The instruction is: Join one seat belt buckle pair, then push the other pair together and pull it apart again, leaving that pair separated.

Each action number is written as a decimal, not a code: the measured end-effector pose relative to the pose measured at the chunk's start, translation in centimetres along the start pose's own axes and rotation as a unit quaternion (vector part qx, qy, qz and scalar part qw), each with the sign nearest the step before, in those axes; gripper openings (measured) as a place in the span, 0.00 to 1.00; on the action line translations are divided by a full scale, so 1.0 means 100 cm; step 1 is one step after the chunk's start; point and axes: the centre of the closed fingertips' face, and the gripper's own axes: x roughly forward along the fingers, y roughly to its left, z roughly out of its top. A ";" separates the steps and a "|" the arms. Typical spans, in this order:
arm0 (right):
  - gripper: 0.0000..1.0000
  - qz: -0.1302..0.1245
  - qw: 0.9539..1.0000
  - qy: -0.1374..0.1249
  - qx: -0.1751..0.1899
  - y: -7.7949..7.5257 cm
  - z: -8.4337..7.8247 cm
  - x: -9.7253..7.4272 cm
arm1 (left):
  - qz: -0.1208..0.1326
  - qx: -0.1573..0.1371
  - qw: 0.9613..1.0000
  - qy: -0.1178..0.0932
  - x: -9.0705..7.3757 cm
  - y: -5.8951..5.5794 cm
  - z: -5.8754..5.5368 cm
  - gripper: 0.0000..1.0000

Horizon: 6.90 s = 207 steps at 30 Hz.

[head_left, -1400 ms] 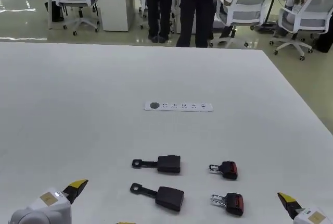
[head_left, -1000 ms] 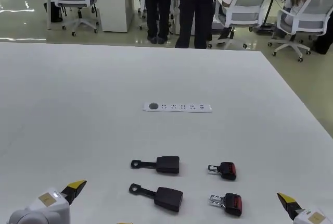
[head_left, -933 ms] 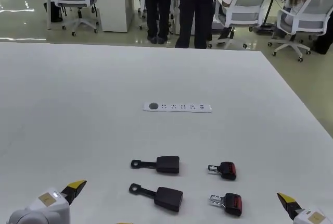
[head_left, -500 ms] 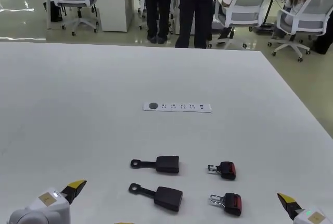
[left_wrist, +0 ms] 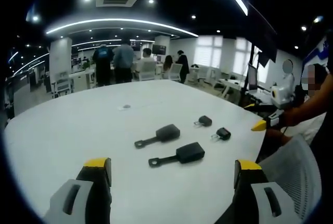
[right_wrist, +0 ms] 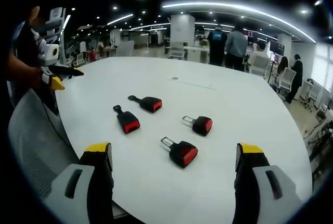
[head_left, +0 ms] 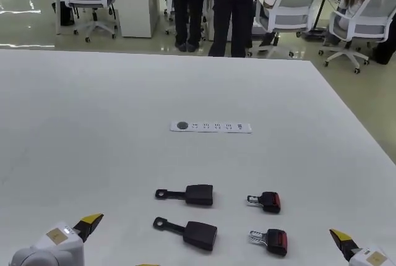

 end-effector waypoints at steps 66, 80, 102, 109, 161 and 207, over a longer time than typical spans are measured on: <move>0.91 0.139 0.986 0.086 -0.035 -0.014 -0.030 0.053 | -0.137 0.101 0.980 0.104 0.091 -0.047 -0.002 0.90; 0.85 0.195 0.972 0.124 -0.052 -0.011 -0.044 0.085 | -0.216 0.173 0.948 0.158 0.136 -0.061 -0.016 0.87; 0.58 0.290 0.929 0.186 -0.134 -0.007 -0.069 0.095 | -0.331 0.279 0.872 0.230 0.187 -0.060 -0.071 0.59; 0.37 0.308 0.912 0.202 -0.179 -0.014 -0.071 0.094 | -0.323 0.292 0.875 0.209 0.189 -0.058 -0.071 0.39; 0.33 0.377 0.884 0.170 -0.220 0.066 -0.050 0.149 | -0.309 0.311 0.866 0.239 0.192 -0.055 -0.072 0.35; 0.32 0.381 0.891 0.159 -0.191 0.085 -0.044 0.159 | -0.321 0.330 0.848 0.263 0.195 -0.053 -0.074 0.34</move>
